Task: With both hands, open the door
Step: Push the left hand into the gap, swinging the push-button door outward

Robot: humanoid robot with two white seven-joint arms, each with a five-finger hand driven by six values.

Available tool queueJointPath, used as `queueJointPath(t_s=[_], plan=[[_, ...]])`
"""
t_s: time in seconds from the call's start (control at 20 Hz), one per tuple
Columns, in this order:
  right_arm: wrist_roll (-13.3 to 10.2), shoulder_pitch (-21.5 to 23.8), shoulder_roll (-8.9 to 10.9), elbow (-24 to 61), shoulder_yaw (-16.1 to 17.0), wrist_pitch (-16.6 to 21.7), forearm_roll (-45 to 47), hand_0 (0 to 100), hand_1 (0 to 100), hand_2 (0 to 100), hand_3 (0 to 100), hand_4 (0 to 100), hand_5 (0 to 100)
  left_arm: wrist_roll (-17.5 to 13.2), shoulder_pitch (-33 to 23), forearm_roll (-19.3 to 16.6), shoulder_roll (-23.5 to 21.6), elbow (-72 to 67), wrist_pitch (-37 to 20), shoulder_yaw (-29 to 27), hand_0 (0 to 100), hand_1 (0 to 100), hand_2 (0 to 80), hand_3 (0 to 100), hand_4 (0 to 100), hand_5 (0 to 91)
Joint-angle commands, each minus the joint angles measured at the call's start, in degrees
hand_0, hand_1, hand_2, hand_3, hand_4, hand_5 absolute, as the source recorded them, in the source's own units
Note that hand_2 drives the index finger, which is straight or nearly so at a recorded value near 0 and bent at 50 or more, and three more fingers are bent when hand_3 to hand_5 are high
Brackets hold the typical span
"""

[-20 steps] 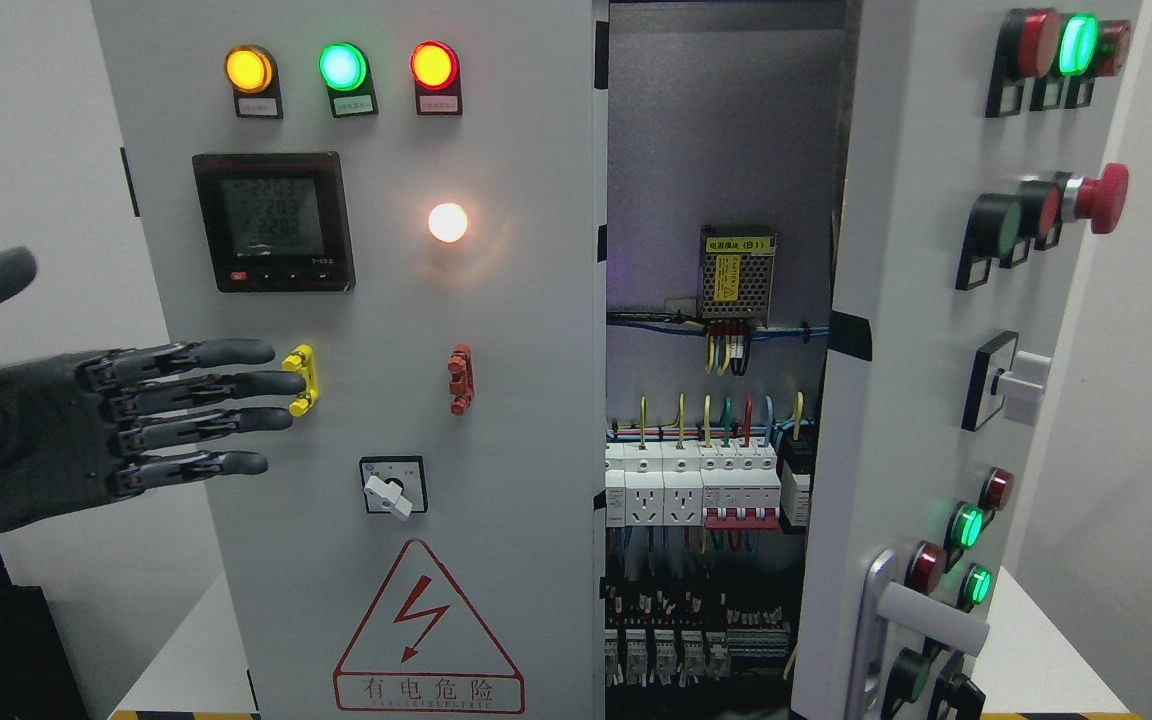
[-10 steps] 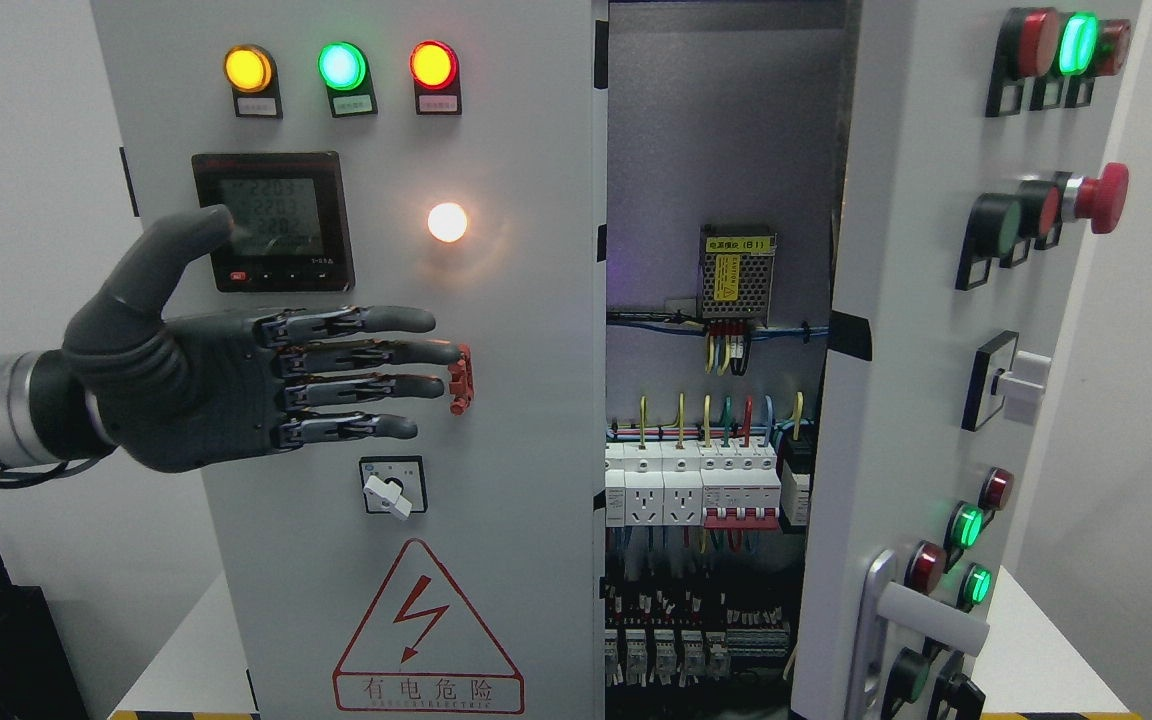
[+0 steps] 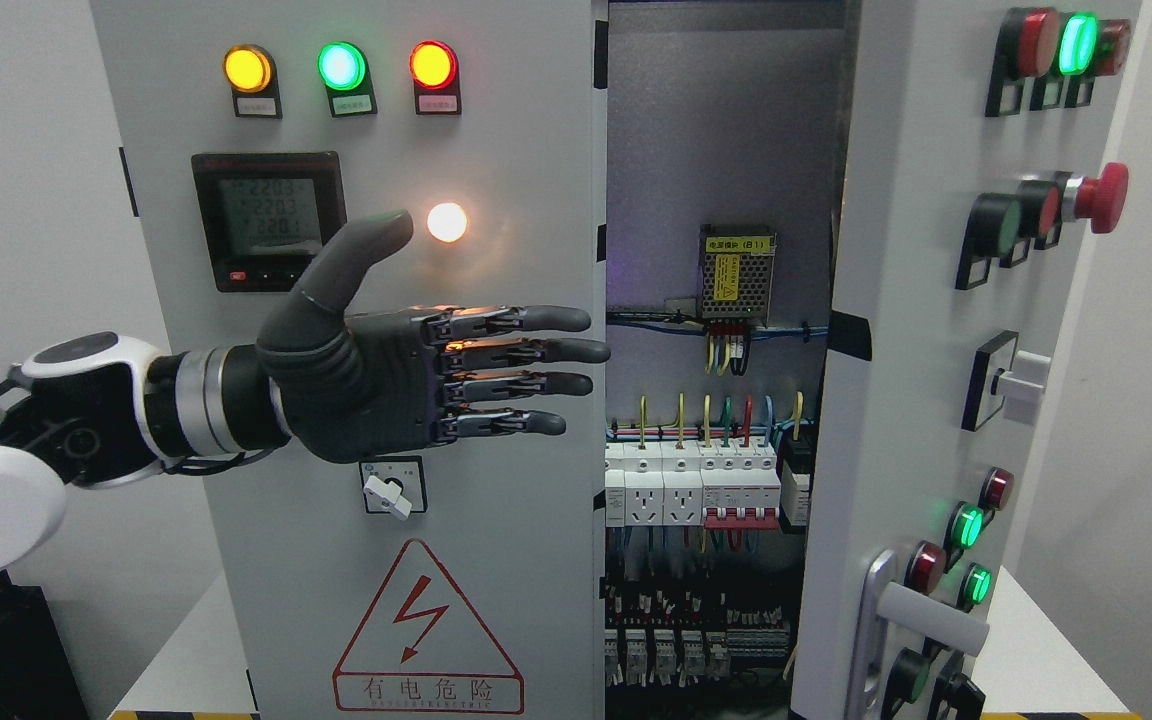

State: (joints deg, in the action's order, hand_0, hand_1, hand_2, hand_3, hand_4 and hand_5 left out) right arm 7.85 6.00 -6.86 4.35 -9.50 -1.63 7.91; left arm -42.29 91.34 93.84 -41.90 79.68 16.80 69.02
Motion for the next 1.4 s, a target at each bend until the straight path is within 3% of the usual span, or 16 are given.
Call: queueJointPath(t_s=[0.0, 0.25, 0.45, 1.15, 1.35], plan=[[-0.03, -0.02, 0.00, 0.04, -0.07, 0.05, 0.00, 0, 0, 0, 0, 0, 0, 3.61, 2.08, 5.90, 9.99, -1.28, -0.27, 5.95, 0, 0, 0.0, 0, 3, 0.0], [-0.03, -0.02, 0.00, 0.04, 0.01, 0.05, 0.00, 0, 0, 0, 0, 0, 0, 4.41, 2.87, 9.52, 12.89, -1.01, -0.27, 5.60, 0, 0, 0.0, 0, 3, 0.0], [-0.03, 0.07, 0.00, 0.04, 0.01, 0.05, 0.00, 0, 0, 0, 0, 0, 0, 4.32, 2.70, 9.52, 16.14, -1.01, -0.19, 4.28, 0, 0, 0.0, 0, 3, 0.0], [-0.03, -0.02, 0.00, 0.04, 0.01, 0.05, 0.00, 0, 0, 0, 0, 0, 0, 4.85, 2.88, 9.96, 20.37, -1.01, -0.19, 3.40, 0, 0, 0.0, 0, 3, 0.0], [-0.03, -0.02, 0.00, 0.04, 0.01, 0.05, 0.00, 0, 0, 0, 0, 0, 0, 7.30, 4.19, 9.96, 22.91, -1.19, -0.27, 3.31, 0, 0, 0.0, 0, 3, 0.0]])
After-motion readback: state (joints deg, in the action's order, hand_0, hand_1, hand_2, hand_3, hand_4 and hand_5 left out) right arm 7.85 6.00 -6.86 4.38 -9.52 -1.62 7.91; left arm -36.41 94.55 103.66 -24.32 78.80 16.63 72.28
